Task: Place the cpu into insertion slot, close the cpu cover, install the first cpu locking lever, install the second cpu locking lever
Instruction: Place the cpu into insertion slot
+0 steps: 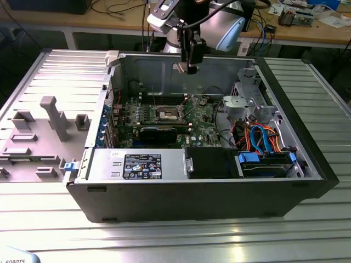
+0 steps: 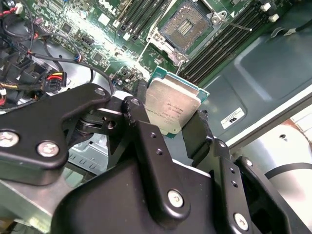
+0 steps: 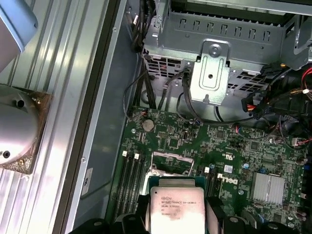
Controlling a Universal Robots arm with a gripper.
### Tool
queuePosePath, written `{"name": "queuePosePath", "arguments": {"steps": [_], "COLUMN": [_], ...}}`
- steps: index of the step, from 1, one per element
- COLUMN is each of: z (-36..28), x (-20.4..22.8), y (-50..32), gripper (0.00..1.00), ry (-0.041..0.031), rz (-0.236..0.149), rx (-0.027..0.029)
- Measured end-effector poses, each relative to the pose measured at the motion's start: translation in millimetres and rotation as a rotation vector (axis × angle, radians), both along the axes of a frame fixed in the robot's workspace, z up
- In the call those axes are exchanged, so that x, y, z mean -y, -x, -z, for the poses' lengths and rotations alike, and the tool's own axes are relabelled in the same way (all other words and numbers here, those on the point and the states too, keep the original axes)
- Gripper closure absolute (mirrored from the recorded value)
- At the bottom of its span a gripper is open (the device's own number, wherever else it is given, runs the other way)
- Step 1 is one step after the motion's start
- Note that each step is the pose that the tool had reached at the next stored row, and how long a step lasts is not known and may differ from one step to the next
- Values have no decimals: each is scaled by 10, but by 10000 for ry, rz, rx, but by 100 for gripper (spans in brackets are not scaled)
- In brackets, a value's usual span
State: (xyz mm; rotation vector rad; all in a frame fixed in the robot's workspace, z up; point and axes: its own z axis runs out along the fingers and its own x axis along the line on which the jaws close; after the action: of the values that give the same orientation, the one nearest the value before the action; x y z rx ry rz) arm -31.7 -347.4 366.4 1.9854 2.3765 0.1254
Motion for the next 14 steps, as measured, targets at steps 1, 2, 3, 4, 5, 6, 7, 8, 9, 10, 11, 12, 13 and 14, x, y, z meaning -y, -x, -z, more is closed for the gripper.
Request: {"name": "queuePosePath", "arguments": {"steps": [1, 2, 3, 4, 5, 6, 7, 8, 9, 10, 11, 12, 13, 14], "z": [0, 0, 1, 1, 1, 1, 1, 1, 1, 1, 1, 1, 1, 1], "x": [0, 0, 0, 0, 0, 1, 0, 0, 0, 0, 0, 0, 0, 0], "y": [0, 0, 0, 0, 0, 0, 0, 0, 0, 0, 0, 0, 0, 0], "gripper": [46, 46, 46, 46, 46, 46, 46, 46, 46, 46, 46, 46, 46, 46], "ry": [0, 0, 0, 0, 0, 0, 0, 0, 0, 0, 0, 0, 0, 0], "rz": [127, 274, 593, 724, 752, 757, 761, 764, 768, 773, 776, 779, 783, 786], "rx": [0, 0, 0, 0, -1, 0, 0, 0, 0, 0, 0, 0, 0, 0]}}
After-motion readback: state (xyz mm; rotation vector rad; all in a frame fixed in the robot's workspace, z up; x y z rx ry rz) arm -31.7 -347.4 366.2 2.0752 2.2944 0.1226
